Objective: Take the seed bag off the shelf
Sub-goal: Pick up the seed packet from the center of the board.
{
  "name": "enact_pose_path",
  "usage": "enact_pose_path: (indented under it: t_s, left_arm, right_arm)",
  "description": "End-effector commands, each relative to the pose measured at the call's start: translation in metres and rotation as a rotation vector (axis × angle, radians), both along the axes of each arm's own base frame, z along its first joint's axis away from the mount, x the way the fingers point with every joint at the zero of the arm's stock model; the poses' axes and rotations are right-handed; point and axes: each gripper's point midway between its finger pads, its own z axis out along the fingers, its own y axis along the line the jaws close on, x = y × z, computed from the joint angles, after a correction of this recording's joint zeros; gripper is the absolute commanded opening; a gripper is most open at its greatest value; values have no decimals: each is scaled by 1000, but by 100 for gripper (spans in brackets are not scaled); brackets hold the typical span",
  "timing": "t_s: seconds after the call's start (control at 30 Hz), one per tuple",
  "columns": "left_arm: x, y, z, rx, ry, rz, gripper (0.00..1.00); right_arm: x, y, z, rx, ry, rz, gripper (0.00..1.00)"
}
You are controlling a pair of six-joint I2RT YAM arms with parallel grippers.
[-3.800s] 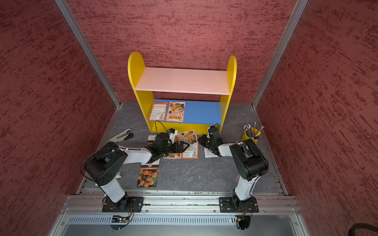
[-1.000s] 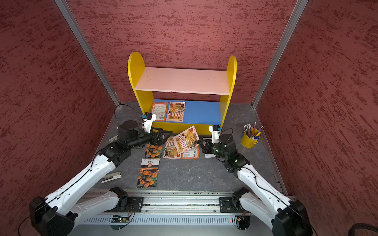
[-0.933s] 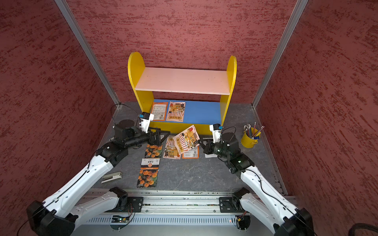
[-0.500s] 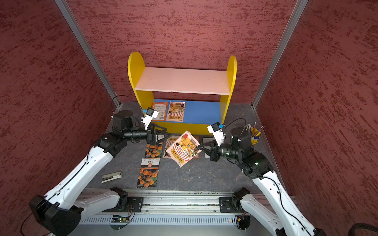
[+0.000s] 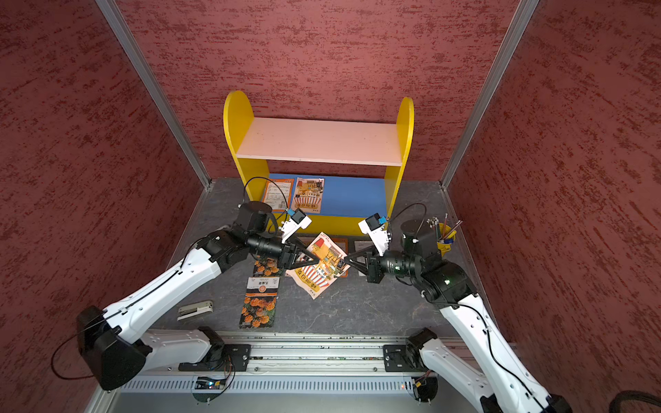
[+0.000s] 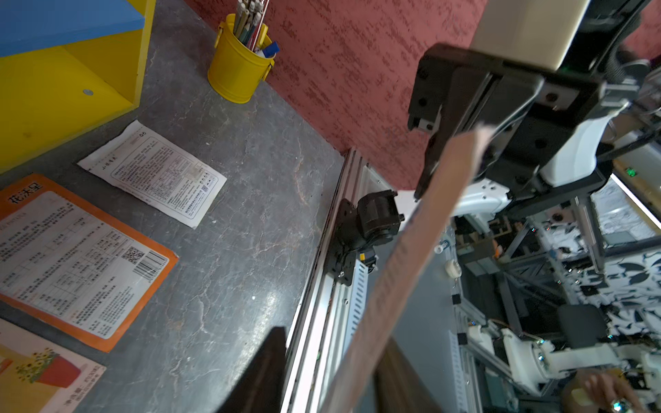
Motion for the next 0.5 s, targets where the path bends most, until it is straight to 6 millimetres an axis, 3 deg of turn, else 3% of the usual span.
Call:
enact_pose_path:
  t_s: [0.0, 0.1, 0.13, 0.3, 0.4, 0.47]
  left_arm:
    - [-2, -5, 5, -10, -24, -22, 15]
    - [-5, -7, 11, -37, -25, -37, 0]
    - [-5, -7, 14, -50, -29, -40, 0]
    - [-9, -3, 40, -168, -45, -35, 0]
    - [0, 7, 58, -278, -29, 15, 0]
    - [5, 14, 68, -341, -24, 43, 0]
  right_arm:
    - [-3, 1, 14, 16, -47, 14, 0]
    - [-1, 0, 14, 12, -46, 4, 0]
    - [0, 0, 13, 12, -45, -3, 5]
    - [19, -11, 8, 26, -62, -158, 60]
    - [27, -19, 9, 81, -74, -253, 76]
    - [28, -22, 12, 128, -77, -283, 79]
